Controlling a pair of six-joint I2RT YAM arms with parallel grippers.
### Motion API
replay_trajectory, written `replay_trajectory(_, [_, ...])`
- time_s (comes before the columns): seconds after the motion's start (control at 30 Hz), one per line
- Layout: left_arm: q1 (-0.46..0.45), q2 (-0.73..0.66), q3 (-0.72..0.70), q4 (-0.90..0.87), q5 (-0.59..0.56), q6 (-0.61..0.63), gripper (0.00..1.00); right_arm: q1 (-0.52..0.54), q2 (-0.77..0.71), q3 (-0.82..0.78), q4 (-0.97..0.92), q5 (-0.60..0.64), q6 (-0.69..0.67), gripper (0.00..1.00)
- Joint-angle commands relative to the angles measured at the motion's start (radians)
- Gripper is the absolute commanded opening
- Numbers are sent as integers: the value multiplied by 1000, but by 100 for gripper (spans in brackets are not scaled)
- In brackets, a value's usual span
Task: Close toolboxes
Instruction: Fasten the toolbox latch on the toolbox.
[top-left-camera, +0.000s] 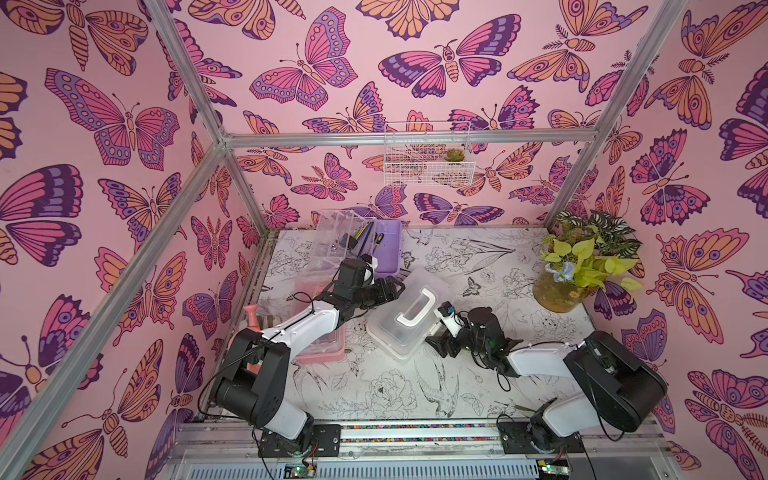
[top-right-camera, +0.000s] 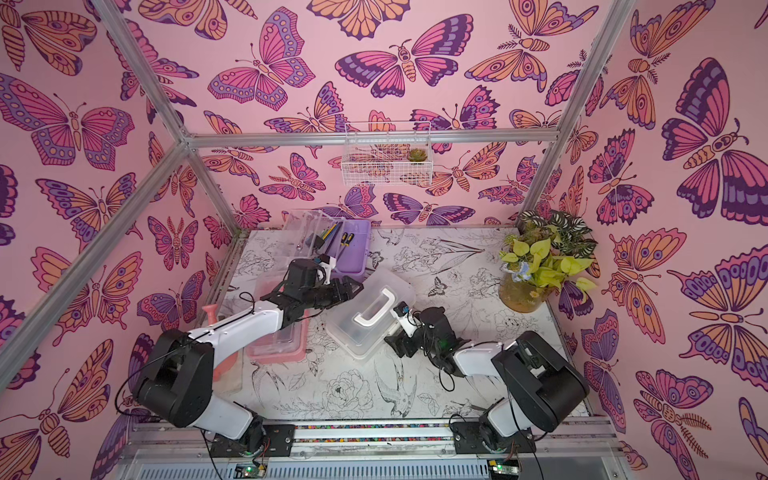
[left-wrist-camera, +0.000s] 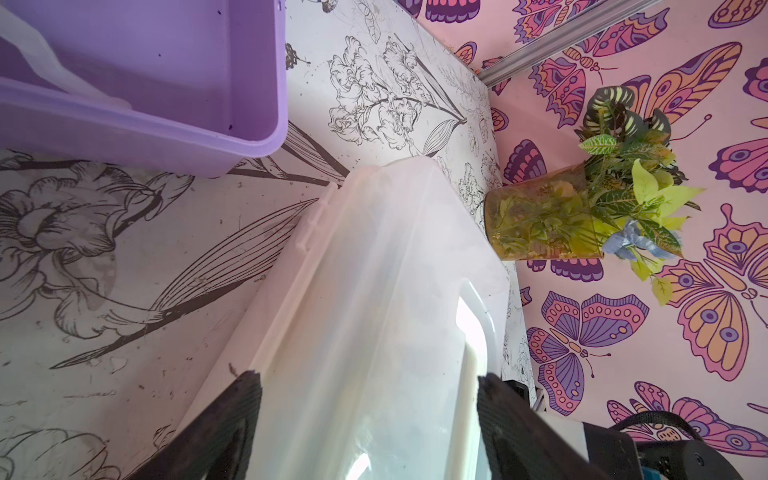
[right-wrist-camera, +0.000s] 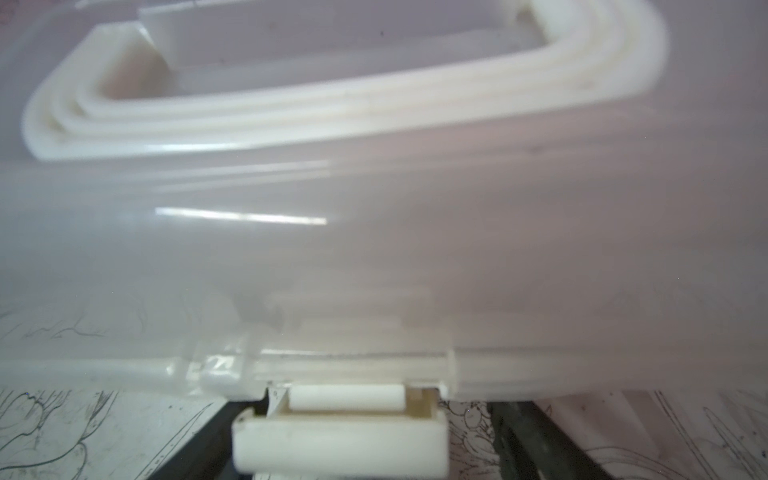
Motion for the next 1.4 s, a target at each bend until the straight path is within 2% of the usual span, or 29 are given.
replay_trajectory(0.0, [6,13,14,-9,0,27,84,-2,15,3,56,20,8,73])
replay_trajectory(0.13, [14,14,11,-8,-3,30,84,-2,17,7,55,26,20,55])
replay_trajectory(0.27, [17,30,17,-8,-24,50,84,-2,-8,13,19,25,27,52])
replay_trajectory(0.43, [15,84,49,6,-29,85,84,-2,-54,50,-122,22,-1,47])
replay_trajectory(0.8, [16,178,89,42,25,102,84,-3,-130,56,-259,23,-59,47])
replay_trajectory(1.03, [18,198,97,43,35,108,84,-1,-201,-29,-218,55,-19,47])
replay_trajectory(1.37, [19,194,94,43,51,123,84,-2,-183,128,-483,67,-25,47])
